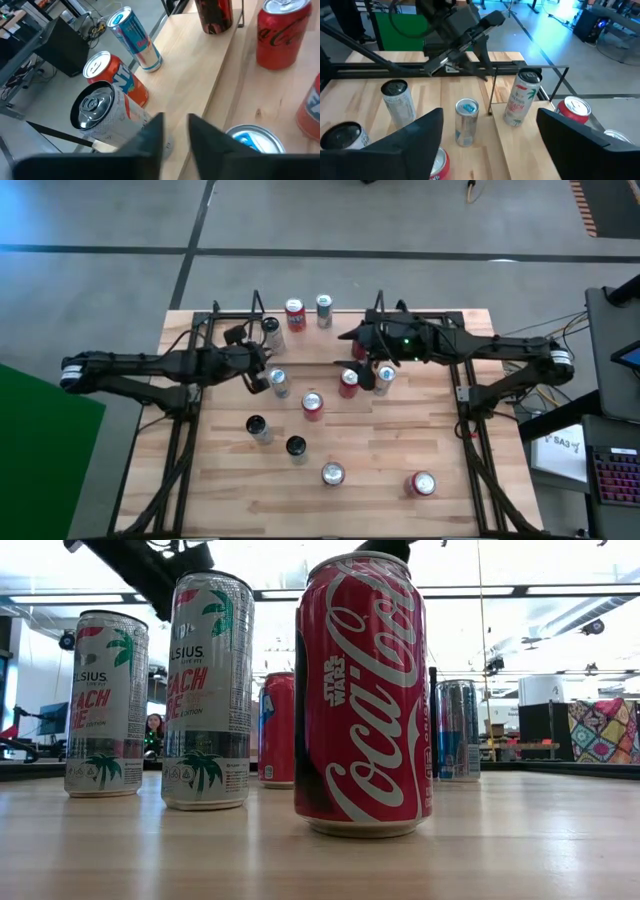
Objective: Place canned beverage on shelf
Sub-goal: Put the bottom right white soda can on the shelf
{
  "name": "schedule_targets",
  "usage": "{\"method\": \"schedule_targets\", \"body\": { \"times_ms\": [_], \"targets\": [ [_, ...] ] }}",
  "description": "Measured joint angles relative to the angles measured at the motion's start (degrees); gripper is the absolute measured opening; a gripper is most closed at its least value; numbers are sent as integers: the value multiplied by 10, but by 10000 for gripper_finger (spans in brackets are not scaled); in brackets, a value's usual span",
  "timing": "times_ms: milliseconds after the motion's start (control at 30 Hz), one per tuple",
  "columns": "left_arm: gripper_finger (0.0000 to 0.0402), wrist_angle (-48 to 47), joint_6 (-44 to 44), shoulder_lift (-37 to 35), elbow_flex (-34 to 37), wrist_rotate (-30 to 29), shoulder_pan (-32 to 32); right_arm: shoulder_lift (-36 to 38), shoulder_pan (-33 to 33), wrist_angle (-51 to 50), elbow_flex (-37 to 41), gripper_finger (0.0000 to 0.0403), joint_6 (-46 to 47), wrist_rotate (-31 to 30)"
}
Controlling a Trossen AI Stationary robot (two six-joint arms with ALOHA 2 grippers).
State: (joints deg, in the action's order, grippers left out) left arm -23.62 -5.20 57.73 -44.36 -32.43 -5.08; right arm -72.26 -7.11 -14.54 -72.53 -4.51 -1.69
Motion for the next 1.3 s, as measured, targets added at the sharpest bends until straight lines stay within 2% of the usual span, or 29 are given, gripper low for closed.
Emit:
{"method": "schedule_targets", "body": {
  "times_ms": [67,267,433,500,867,1300],
  "targets": [
    [13,0,-2,0,1,3,-10,4,0,18,13,271,0,0],
    [10,2,-3,9,2,33,-51,5,0,33,24,153,0,0],
    [3,9,-5,25,2,35,-79,3,0,33,24,50,-11,0],
    [1,17,-11,32,2,36,-87,2,0,33,24,20,-17,0],
    [0,45,-22,62,2,50,-123,1,0,33,24,11,-19,0],
    [0,46,-22,65,2,50,-164,-1,0,29,24,11,-15,0]
  ]
}}
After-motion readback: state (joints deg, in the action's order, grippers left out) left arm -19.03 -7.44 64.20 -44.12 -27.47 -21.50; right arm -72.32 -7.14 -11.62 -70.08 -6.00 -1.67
